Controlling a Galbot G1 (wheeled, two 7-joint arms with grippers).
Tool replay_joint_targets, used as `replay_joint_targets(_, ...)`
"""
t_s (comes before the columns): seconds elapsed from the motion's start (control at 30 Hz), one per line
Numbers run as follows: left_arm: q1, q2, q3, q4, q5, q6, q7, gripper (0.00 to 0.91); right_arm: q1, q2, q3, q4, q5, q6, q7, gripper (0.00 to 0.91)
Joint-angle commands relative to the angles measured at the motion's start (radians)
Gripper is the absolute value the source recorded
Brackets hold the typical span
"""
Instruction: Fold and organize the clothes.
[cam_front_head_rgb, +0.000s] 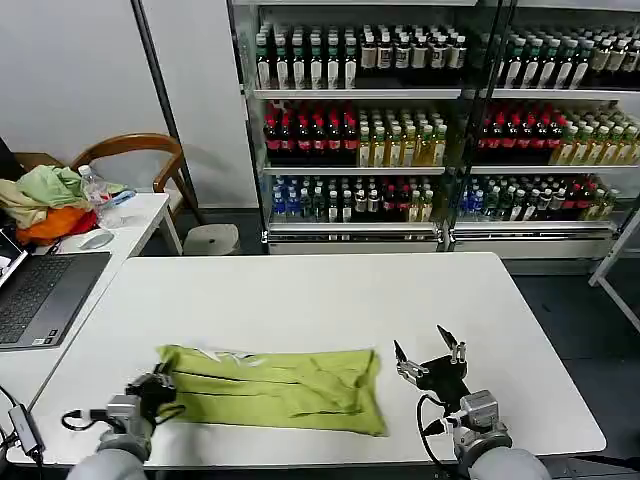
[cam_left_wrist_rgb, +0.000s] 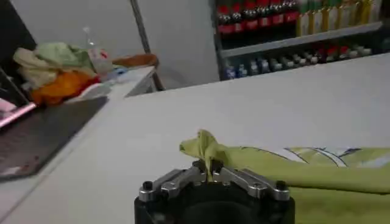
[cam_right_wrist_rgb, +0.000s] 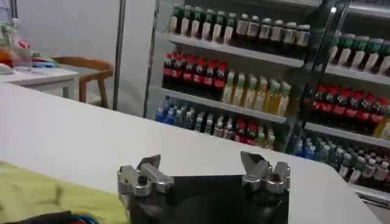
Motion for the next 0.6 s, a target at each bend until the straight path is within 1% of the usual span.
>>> replay_joint_targets(0.03, 0.015, 0.023, -0.275, 0.058, 0.084, 0.04, 0.066, 0.03, -0.002, -0.005, 0.004, 0.001, -0.002, 0.005, -0.001, 0.907)
replay_joint_targets(0.17, 0.01, 0.027, -0.296, 0.002, 0.088, 0.042, 0.08, 0.04, -0.007, -0.017, 0.013, 0.002, -0.001, 0.01, -0.002, 0.907)
replay_joint_targets(0.23, 0.016, 0.024, -0.262, -0.04, 0.081, 0.033, 0.087, 0.03, -0.005, -0.017, 0.016, 0.002, -0.001, 0.01, -0.002, 0.907)
replay_joint_targets(0.27, 0.025, 0.02, -0.235, -0.072, 0.072, 0.014, 0.091, 0.04, -0.005, -0.017, 0.018, 0.003, -0.001, 0.01, -0.003, 0.907)
replay_joint_targets(0.3, 0.03, 0.015, -0.207, -0.099, 0.064, -0.002, 0.095, 0.04, -0.003, -0.017, 0.021, 0.004, -0.001, 0.009, -0.002, 0.907)
replay_joint_targets(0.4, 0.032, -0.011, -0.064, -0.176, 0.039, -0.025, 0.105, 0.04, 0.004, -0.018, 0.031, 0.011, -0.001, 0.006, -0.003, 0.907)
replay_joint_targets(0.43, 0.03, -0.016, -0.041, -0.185, 0.041, -0.032, 0.109, 0.04, 0.005, -0.018, 0.032, 0.013, -0.001, 0.005, -0.004, 0.907)
replay_joint_targets(0.53, 0.015, -0.049, 0.096, -0.217, 0.085, -0.1, 0.118, 0.04, 0.001, -0.018, 0.047, 0.024, -0.002, -0.001, -0.003, 0.907)
replay_joint_targets(0.6, 0.014, -0.071, 0.181, -0.236, 0.159, -0.154, 0.136, 0.04, -0.015, -0.023, 0.062, 0.036, -0.002, -0.005, -0.004, 0.907)
